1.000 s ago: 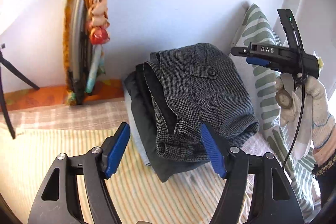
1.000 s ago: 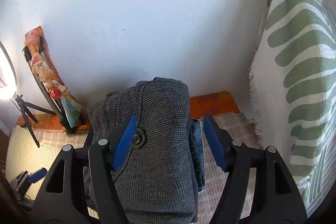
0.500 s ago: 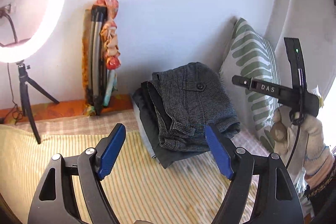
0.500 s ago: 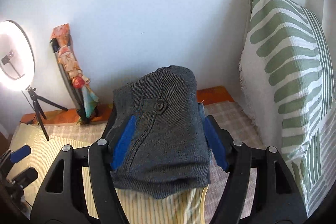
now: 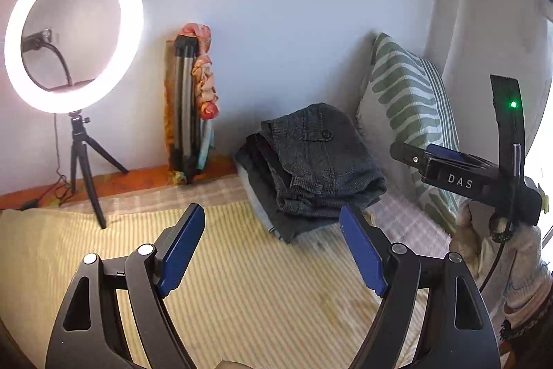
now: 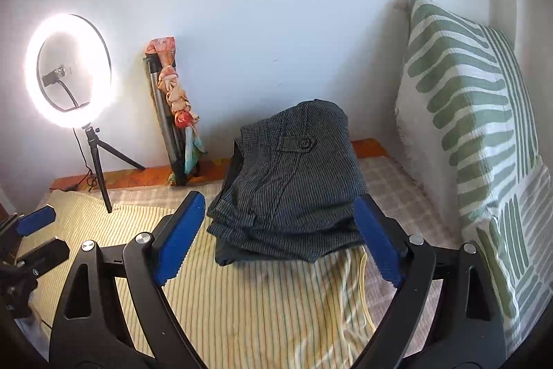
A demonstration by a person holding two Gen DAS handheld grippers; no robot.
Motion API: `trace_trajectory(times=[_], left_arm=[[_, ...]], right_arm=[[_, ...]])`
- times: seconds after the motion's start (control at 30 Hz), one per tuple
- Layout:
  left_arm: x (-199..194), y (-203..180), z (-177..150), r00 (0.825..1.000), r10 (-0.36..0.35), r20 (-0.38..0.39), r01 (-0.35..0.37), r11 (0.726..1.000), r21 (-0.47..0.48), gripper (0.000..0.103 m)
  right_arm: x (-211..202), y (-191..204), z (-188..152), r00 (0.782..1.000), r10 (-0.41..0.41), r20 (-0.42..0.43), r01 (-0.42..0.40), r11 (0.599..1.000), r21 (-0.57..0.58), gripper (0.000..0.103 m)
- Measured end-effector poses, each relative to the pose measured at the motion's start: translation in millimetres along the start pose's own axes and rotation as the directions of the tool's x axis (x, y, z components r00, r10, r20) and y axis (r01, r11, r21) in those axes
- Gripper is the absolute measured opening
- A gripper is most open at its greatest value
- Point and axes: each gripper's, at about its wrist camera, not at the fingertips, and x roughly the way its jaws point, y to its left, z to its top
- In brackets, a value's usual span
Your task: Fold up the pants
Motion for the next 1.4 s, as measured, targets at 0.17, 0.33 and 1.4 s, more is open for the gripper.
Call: trace_trajectory(times=[0.17, 0.33, 1.4], left_arm=[[-14.8, 3.4, -14.9, 1.000, 0.009, 0.001, -0.009, 1.000, 0.016, 0.081], [-30.1, 9.6, -32.5, 0.999, 0.028, 0.017, -0.029, 0.999, 0.036, 0.081], [-46.8, 25.0, -71.7, 0.994, 0.105, -0.013, -0.103, 0.989, 0.104, 0.082]], right_arm=[[-22.8, 12.0, -24.4, 0.997, -0.072, 0.027, 0.072, 0.997, -0.006, 0.092], [-37.6, 16.5, -49.7, 0.995, -0.093, 0.026, 0.092, 0.995, 0.035, 0.092], [-44.1, 48.5, -86.3, 0.992, -0.108, 0.061, 0.105, 0.993, 0.055, 0.093]])
